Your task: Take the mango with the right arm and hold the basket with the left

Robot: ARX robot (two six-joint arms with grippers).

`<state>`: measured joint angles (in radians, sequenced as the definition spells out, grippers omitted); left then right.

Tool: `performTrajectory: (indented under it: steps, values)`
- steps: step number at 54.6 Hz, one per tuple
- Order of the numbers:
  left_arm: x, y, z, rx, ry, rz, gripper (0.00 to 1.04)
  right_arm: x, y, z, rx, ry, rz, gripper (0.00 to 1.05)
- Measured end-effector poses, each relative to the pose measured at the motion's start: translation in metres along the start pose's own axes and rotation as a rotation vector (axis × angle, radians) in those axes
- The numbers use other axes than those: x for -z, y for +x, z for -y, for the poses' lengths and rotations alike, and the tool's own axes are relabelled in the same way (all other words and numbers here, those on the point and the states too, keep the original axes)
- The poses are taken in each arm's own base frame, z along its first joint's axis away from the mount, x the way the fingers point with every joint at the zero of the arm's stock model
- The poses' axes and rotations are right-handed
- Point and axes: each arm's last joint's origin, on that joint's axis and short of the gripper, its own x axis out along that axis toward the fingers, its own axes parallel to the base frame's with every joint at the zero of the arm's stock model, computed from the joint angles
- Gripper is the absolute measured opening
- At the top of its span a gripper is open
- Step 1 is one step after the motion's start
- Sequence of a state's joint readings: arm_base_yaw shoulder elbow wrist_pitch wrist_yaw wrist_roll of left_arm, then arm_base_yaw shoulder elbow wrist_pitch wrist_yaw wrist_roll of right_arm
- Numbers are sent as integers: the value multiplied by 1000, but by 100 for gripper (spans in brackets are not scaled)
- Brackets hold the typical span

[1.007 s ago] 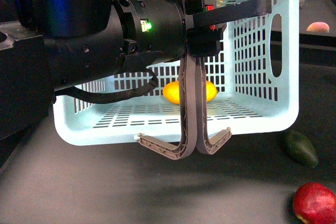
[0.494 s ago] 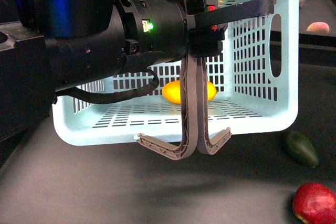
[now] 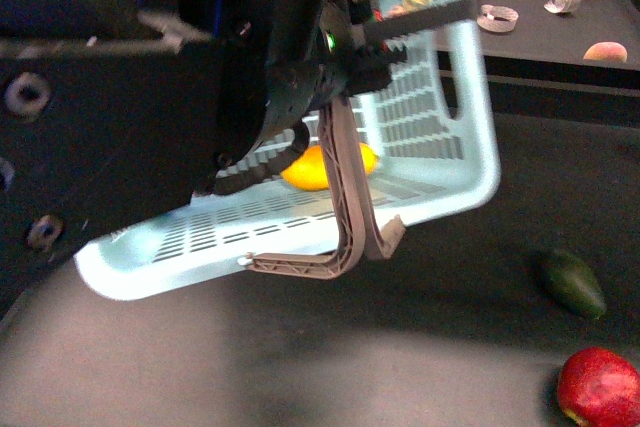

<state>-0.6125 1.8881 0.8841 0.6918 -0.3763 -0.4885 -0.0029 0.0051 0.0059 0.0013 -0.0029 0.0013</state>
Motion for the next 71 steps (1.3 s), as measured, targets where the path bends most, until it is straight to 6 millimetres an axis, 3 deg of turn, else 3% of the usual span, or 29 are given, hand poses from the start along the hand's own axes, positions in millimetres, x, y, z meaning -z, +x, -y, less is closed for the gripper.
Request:
performTrajectory:
  steps: [3,19,27,38,49,63,71]
  values:
    - [-5,7,-2,-78,-71,29,5,0,0,0,2,1,1,99]
    - [-31,46,-35,-296,-518,124,5,0,0,0,1,1,1,97]
    - [-31,68,-58,-341,-822,158,5,0,0,0,2,1,1,97]
    - [-46,91,-77,-352,-1018,231,5,0,0,0,2,1,1,97]
    - [-29,107,-108,-413,-1067,166,5,0,0,0,2,1,1,97]
    - [-27,114,-105,-405,-1051,78,5,0,0,0,2,1,1,97]
    - [-27,114,-102,-419,-1034,63,26,0,0,0,2,1,1,97]
